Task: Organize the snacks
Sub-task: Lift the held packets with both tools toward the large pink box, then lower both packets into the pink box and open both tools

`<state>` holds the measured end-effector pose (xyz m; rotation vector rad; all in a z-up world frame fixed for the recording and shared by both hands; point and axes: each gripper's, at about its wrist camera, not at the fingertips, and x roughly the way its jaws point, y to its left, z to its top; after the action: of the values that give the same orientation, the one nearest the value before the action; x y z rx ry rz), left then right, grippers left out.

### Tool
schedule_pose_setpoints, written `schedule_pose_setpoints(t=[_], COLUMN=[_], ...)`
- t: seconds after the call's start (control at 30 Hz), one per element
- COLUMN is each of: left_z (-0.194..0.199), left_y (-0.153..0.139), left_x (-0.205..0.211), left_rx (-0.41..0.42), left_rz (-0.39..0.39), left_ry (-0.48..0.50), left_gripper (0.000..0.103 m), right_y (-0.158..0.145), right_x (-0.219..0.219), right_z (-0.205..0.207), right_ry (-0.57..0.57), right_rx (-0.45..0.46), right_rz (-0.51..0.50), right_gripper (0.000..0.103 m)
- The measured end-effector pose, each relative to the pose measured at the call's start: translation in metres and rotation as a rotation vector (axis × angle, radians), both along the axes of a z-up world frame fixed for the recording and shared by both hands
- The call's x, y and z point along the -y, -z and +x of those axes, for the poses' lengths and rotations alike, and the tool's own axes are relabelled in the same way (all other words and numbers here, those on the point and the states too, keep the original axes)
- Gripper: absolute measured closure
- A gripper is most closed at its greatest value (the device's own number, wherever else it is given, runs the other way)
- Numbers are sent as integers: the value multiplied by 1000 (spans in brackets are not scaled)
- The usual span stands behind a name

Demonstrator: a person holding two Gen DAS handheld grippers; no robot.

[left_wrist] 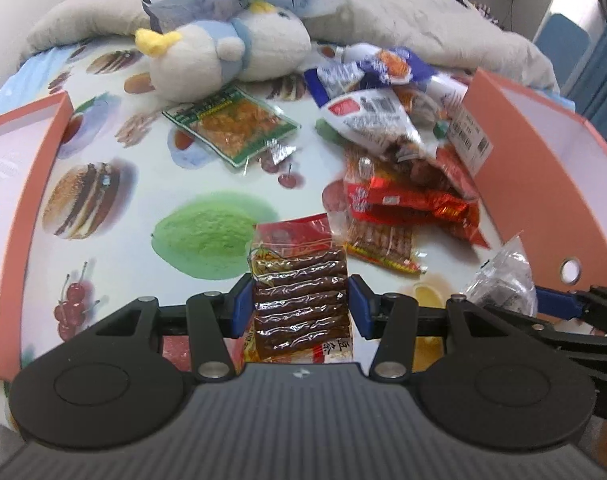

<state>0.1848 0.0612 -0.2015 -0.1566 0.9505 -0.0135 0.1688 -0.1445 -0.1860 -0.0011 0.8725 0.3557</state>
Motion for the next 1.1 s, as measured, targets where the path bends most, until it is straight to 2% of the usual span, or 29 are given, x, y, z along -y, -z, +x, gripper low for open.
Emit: schedule_pose_setpoints(t=[0.33,0.7,0.83,1.1], left_z=[-3,17,25,36], left_y=[-68,-156,-182,-220], left_x=[10,28,41,77], left_rx=[91,239,278,350], left_rz=[-58,-77,-60,-78], left_ry=[-16,47,88,161], left_gripper=[48,48,48,48], right_y=[-52,-128,-148,-173], right_x=[7,29,41,71], right_z=[7,16,20,28], right_ry=[8,31,54,112], right_rx=[79,236,280,351], right_rz=[40,82,90,83], right_gripper=[53,53,53,53])
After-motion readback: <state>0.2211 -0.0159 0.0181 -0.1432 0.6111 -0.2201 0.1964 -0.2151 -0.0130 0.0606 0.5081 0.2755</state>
